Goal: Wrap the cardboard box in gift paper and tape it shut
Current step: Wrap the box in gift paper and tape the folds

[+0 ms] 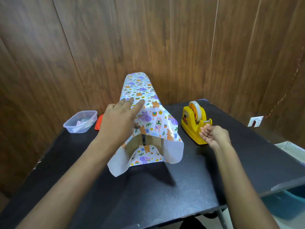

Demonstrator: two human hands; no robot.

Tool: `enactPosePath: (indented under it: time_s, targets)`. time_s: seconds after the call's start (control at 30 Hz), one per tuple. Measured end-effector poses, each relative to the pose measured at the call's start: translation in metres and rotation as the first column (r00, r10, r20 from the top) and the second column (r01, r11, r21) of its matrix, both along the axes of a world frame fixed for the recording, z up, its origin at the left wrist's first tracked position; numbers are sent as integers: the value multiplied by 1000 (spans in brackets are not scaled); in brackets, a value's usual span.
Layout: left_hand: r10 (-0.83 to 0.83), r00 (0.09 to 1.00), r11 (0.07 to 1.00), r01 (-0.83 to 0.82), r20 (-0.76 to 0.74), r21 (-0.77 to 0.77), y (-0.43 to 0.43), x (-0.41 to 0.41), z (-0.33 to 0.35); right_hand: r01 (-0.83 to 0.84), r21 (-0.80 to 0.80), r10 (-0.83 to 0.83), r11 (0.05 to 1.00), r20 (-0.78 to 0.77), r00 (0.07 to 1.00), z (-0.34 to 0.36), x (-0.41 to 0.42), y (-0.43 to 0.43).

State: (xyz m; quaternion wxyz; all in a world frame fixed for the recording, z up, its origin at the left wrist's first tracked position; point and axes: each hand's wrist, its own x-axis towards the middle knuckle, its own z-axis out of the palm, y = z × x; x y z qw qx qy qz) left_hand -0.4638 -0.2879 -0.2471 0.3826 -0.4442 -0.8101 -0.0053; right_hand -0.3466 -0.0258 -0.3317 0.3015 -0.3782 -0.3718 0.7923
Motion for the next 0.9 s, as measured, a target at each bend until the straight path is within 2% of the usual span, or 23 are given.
enactPosePath:
  time_s: [0.07,0.13,0.17,0.23,0.3,0.33,0.43,0.57,0.63,0.9]
  targets:
    - [-1,1000,1000,1,2,-3,0,1,1,-33,-171,17,985,-96,995,-8,2,-7]
    - [2,1000,1000,-2,9,-8,1,-1,-2,-49,-196,15,979,-169,985,-11,14,-19]
    - [5,1000,1000,-5,8,0,0,-2,-1,-44,-138,17,990,-195,981,-5,20,-27]
    - [9,1000,1000,-10,13,10,1,-1,-2,-43,143,73,989,-214,974,17,37,-52]
    - [5,1000,1000,-6,20,13,0,-1,-3,-37,446,165,894,-251,954,46,54,-87]
    - [5,1000,1000,-6,25,15,0,-1,-3,-44,544,214,838,-255,943,56,60,-106]
    - [19,1000,1000,-20,20,24,1,-1,-5,-139,695,335,705,-154,930,62,54,-158]
    - [50,998,998,-49,-36,33,1,-1,-8,-234,745,347,624,4,938,31,17,-192]
    - [57,997,998,-55,-55,40,1,-2,-8,-238,738,332,631,20,943,20,-1,-197]
    - [90,994,995,-88,-64,36,2,-3,-11,-41,608,143,793,-119,983,1,-44,-204]
